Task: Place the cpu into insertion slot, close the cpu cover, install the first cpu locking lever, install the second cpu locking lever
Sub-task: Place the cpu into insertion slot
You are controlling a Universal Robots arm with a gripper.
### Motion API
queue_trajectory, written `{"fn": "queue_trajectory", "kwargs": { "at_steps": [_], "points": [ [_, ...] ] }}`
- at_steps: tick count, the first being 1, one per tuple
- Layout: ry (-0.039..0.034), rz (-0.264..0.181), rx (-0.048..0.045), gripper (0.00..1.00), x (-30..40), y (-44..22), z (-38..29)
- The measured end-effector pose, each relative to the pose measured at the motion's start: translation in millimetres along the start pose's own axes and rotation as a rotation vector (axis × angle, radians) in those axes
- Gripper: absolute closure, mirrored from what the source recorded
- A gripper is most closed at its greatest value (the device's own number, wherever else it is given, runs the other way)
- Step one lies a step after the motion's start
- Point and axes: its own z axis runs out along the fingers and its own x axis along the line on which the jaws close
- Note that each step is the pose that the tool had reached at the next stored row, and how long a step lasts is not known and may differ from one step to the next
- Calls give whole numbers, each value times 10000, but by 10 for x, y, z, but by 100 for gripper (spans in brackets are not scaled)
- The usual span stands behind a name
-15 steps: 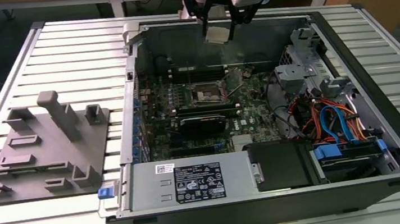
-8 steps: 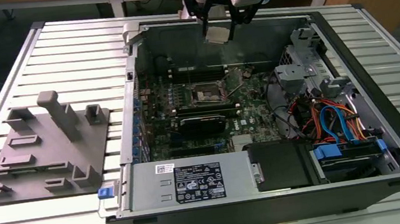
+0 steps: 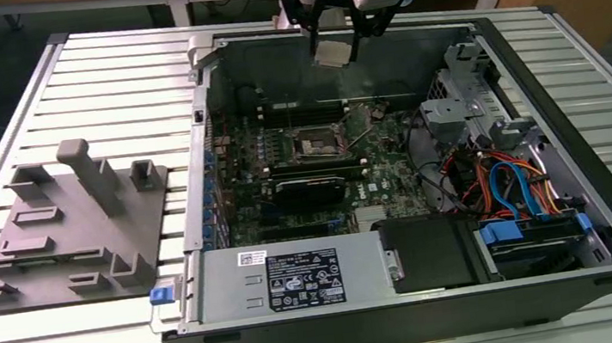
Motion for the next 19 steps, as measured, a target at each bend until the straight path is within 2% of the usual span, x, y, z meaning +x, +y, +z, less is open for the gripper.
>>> {"fn": "queue_trajectory", "kwargs": {
  "at_steps": [6, 13, 19],
  "points": [
    [-8, 89, -2, 46, 0, 0, 0],
    [-43, 500, -9, 46, 0, 0, 1],
    [-50, 569, -11, 46, 0, 0, 1]
  ]
}}
